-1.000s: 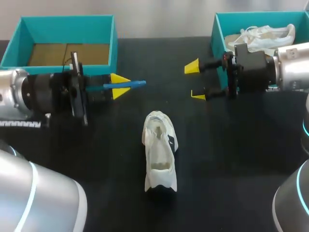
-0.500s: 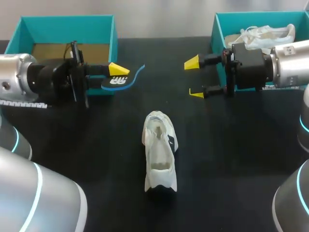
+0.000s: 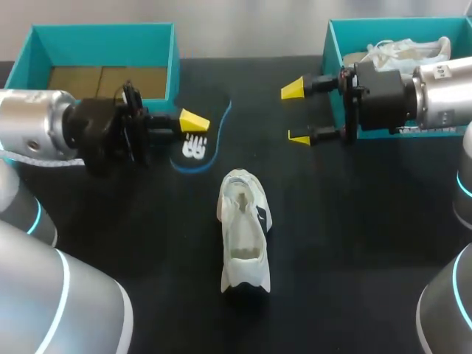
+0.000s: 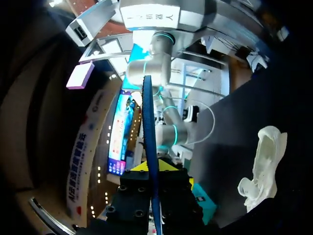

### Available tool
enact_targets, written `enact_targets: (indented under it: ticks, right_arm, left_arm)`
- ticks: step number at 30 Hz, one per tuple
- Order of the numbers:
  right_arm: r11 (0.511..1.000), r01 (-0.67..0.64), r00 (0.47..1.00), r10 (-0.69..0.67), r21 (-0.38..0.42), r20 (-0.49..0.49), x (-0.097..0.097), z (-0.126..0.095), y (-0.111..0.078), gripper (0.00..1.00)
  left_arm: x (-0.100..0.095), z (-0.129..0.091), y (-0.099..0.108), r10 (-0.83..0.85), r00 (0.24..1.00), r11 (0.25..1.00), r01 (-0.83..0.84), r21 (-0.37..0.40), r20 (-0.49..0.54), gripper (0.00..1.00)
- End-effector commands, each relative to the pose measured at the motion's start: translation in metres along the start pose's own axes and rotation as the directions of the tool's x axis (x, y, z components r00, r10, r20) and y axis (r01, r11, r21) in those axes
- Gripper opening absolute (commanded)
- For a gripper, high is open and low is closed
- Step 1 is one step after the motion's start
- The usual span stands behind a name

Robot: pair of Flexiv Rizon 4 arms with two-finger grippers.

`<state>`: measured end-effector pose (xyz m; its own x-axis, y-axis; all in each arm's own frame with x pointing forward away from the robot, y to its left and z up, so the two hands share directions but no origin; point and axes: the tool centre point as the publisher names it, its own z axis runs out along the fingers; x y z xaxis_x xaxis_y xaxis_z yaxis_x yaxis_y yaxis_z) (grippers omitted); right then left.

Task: Take the shoe out of the shoebox, open the shoe tongue, remove and reinsert the insole, then place the shoe into the shoebox

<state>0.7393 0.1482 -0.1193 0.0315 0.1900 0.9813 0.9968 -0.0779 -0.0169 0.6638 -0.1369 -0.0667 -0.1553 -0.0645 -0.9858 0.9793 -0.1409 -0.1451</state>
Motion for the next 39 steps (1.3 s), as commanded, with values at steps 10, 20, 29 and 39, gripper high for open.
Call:
enact_targets:
  ticks: [10,20,29,39]
  right_arm:
    - [1.000,-0.010,1.000,0.011,0.015,-0.020,0.002,0.007,0.003,1.00]
    - [1.000,0.011,1.000,-0.011,0.009,0.006,0.002,0.016,0.009,1.00]
    - [0.998,0.031,1.000,-0.031,0.046,-0.005,-0.004,0.036,0.007,1.00]
    - [0.997,0.039,0.999,-0.037,0.067,-0.033,-0.005,0.048,0.001,1.00]
  left_arm:
    - [0.015,0.009,0.015,0.163,0.987,0.984,-0.162,0.067,-0.006,0.00]
    - [0.030,0.022,0.026,0.228,0.972,0.974,-0.227,0.022,-0.058,0.00]
    - [0.041,0.034,0.046,0.230,0.970,0.973,-0.229,0.020,-0.076,0.00]
    - [0.054,0.043,0.057,0.241,0.966,0.970,-0.241,0.012,-0.090,0.00]
